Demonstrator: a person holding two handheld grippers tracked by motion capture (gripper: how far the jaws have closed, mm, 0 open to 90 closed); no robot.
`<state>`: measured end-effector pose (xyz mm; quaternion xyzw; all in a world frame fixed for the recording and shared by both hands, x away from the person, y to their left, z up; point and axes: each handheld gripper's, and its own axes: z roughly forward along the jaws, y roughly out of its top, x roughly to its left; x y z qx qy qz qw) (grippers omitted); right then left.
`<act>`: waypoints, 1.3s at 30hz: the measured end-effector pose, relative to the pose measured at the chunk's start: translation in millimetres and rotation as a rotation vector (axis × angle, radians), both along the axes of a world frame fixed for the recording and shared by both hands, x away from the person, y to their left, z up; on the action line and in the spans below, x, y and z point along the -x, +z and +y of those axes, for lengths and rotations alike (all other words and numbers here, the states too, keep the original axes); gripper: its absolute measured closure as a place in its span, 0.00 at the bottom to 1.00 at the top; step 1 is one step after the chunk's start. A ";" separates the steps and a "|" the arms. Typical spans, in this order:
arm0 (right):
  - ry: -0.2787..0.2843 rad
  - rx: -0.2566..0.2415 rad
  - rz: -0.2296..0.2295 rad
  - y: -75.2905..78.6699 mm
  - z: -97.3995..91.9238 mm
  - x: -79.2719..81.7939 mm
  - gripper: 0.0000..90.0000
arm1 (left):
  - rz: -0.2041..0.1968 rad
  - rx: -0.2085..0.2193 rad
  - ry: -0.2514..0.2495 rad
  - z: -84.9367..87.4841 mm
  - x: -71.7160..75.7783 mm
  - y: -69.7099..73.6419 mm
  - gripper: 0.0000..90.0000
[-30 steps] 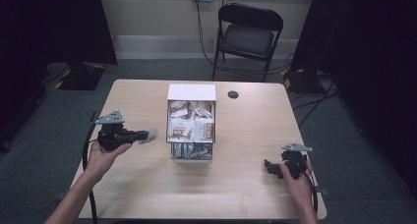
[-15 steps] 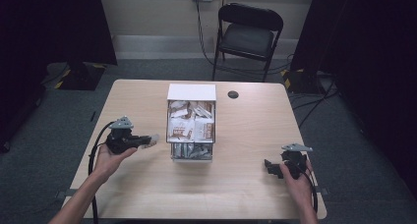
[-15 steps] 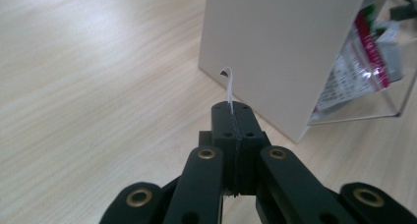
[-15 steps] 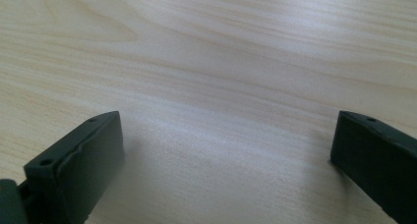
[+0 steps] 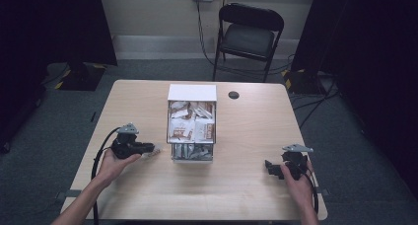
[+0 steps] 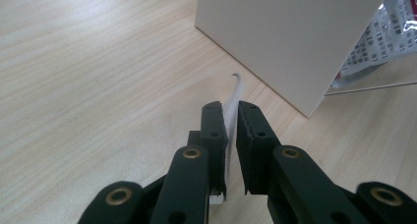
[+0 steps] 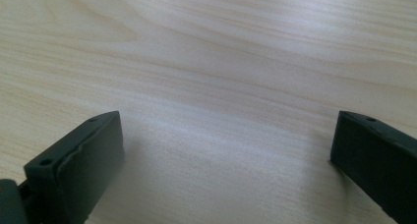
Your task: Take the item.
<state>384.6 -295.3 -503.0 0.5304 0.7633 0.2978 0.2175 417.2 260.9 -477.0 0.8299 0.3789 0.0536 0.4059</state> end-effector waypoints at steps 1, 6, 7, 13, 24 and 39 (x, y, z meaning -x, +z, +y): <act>0.000 0.000 0.000 0.0 0.0 0.0 0.00 | -0.001 0.007 0.011 -0.1 0.2 0.2 0.87; 0.000 0.000 0.000 0.0 0.0 0.0 0.00 | -0.011 -0.010 0.049 2.0 -1.0 -0.2 0.76; 0.000 0.000 0.000 0.0 0.0 0.0 0.00 | -0.013 -0.012 0.056 2.8 -1.4 -0.6 0.73; 0.000 0.000 0.000 0.0 0.0 0.0 0.00 | -0.037 -0.010 0.105 10.7 -2.8 1.4 0.63; 0.000 0.000 0.000 0.0 0.0 0.0 0.00 | -0.010 -0.027 0.139 19.5 2.3 7.8 0.42; 0.000 0.000 0.000 0.0 0.0 0.0 0.00 | 0.023 -0.120 0.192 50.2 26.8 2.7 0.25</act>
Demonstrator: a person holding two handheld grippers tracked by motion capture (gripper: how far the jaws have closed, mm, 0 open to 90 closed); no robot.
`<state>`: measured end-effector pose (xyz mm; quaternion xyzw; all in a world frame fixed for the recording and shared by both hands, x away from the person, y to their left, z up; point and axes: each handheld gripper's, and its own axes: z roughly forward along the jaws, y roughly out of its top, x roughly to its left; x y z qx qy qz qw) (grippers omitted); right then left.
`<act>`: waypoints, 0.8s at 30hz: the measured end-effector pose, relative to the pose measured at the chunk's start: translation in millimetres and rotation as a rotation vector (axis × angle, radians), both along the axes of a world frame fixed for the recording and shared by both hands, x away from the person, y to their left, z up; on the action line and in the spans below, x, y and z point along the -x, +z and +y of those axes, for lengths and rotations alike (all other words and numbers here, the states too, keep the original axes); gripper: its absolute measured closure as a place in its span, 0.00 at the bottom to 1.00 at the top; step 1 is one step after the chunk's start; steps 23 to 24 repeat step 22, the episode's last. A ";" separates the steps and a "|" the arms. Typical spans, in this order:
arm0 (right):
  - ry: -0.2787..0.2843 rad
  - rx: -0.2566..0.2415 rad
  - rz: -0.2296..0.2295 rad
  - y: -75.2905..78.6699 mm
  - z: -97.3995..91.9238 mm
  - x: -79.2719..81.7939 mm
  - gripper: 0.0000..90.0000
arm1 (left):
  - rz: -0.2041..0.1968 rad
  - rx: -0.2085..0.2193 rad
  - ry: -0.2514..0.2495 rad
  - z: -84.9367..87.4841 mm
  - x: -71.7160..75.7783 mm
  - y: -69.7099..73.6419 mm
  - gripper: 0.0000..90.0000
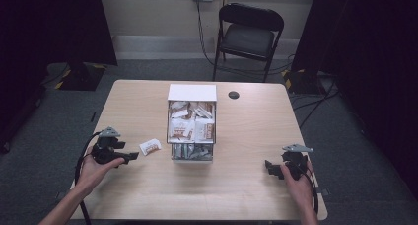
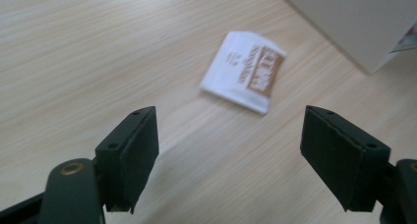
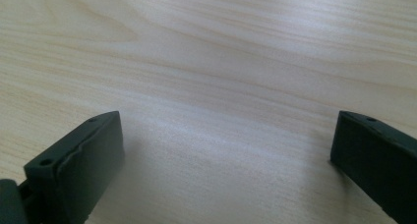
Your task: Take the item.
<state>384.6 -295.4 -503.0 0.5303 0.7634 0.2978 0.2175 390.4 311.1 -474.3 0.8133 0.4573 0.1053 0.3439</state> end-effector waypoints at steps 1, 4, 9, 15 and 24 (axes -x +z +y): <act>0.000 0.000 0.000 0.0 0.0 0.0 0.00 | 0.005 0.004 0.019 3.0 1.4 -2.6 0.25; 0.000 0.001 0.000 0.0 0.0 0.1 0.00 | 0.012 0.025 0.055 15.3 4.4 -7.5 0.25; 0.000 0.001 0.000 0.0 0.1 0.3 0.00 | 0.018 -0.057 0.112 28.6 2.8 -22.2 0.27; 0.000 0.001 0.000 0.0 0.1 0.4 0.00 | -0.105 -0.065 0.145 26.6 5.4 -35.9 0.14; -0.001 0.001 0.000 0.0 0.2 0.6 0.00 | -0.121 -0.055 0.151 23.9 6.7 -38.4 0.08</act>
